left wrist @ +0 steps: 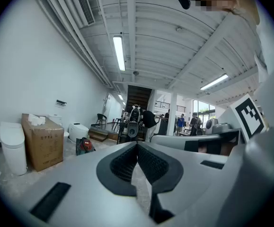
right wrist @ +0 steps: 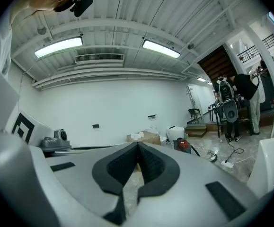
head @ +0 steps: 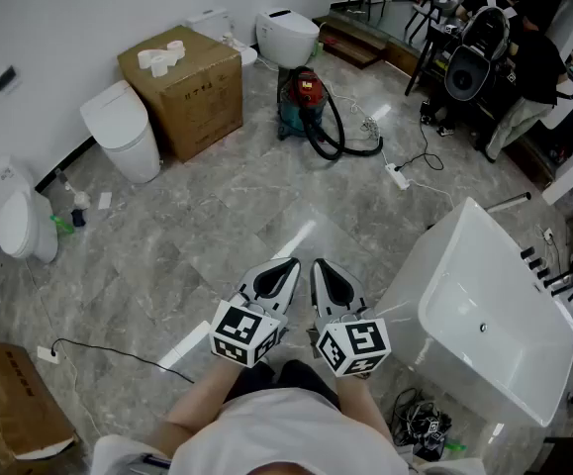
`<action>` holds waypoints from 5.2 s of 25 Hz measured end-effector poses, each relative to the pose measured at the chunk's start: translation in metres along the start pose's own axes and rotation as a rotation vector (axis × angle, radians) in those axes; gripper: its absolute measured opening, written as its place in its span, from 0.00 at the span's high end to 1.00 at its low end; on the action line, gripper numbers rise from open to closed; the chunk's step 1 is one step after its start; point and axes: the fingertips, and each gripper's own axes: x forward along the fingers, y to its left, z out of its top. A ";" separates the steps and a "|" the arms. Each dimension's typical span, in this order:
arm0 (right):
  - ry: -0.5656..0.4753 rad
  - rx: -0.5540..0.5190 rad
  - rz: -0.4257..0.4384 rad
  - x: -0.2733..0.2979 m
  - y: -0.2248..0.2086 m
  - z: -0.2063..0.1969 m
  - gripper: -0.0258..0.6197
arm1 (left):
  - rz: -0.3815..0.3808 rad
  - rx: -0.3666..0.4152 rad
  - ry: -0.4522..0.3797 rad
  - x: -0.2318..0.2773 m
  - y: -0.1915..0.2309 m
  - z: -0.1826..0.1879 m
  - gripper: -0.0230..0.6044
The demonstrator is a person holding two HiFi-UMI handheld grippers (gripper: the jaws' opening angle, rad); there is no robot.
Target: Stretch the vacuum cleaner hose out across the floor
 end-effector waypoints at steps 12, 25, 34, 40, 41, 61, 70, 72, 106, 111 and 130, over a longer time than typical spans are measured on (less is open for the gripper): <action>0.009 0.029 -0.058 -0.011 0.003 -0.009 0.94 | 0.000 -0.052 -0.003 -0.017 -0.002 -0.009 0.95; 0.015 0.053 -0.144 -0.013 0.004 -0.032 0.94 | -0.068 -0.076 0.010 -0.033 0.011 -0.021 0.95; 0.003 0.065 -0.182 0.009 -0.015 -0.022 0.94 | -0.086 -0.095 0.032 -0.019 0.032 -0.025 0.95; 0.003 0.065 -0.195 0.039 -0.045 -0.018 0.94 | -0.109 -0.077 0.052 0.015 0.051 -0.026 0.95; 0.005 0.068 -0.196 0.047 -0.052 -0.019 0.94 | -0.110 -0.073 0.053 0.023 0.056 -0.026 0.95; 0.046 -0.024 -0.126 0.302 -0.250 0.030 0.94 | -0.039 -0.077 0.042 0.297 0.222 0.027 0.95; 0.073 -0.006 -0.127 0.333 -0.300 0.031 0.94 | -0.064 -0.105 0.058 0.363 0.235 0.022 0.95; 0.082 0.005 -0.140 0.330 -0.308 0.026 0.94 | -0.075 -0.113 0.073 0.369 0.230 0.016 0.95; 0.082 0.102 -0.413 0.524 -0.600 0.076 0.94 | -0.287 -0.126 0.168 0.726 0.348 0.056 0.95; 0.096 0.113 -0.423 0.561 -0.640 0.085 0.94 | -0.282 -0.139 0.180 0.773 0.375 0.064 0.95; 0.121 0.087 -0.360 0.687 -0.781 0.089 0.94 | -0.295 -0.129 0.235 0.911 0.436 0.060 0.95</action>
